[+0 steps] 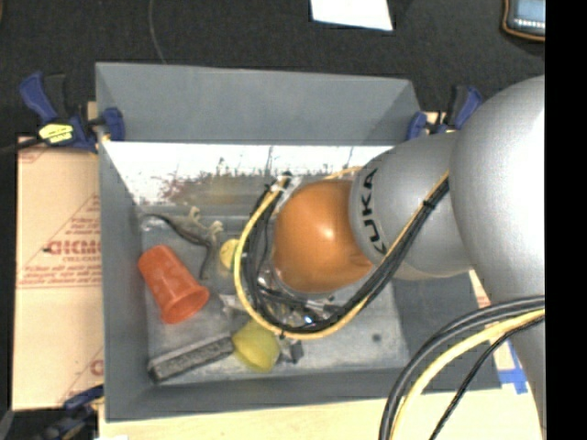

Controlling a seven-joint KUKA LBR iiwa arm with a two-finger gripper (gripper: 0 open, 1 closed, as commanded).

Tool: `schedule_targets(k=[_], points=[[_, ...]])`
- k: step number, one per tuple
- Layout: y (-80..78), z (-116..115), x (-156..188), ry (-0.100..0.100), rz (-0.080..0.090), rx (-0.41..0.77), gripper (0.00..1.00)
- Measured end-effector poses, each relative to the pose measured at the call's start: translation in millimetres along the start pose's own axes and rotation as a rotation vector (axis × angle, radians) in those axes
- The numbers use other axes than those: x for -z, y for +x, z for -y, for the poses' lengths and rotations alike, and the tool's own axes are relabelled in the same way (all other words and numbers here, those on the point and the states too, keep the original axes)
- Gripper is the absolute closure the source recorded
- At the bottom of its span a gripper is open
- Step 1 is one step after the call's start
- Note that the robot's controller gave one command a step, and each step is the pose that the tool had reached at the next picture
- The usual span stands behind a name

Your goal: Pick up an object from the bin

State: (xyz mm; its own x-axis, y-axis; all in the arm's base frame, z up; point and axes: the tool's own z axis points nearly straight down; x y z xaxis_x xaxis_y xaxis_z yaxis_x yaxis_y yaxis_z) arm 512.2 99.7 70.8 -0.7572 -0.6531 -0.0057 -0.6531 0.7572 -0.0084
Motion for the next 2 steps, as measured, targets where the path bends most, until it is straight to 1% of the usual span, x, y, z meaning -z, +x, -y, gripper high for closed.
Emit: schedule_targets(k=[1,2], points=[[46.9,20.3,1.7,0.005,0.014,0.203,1.00],[46.9,20.3,1.8,0.005,0.015,0.203,1.00]])
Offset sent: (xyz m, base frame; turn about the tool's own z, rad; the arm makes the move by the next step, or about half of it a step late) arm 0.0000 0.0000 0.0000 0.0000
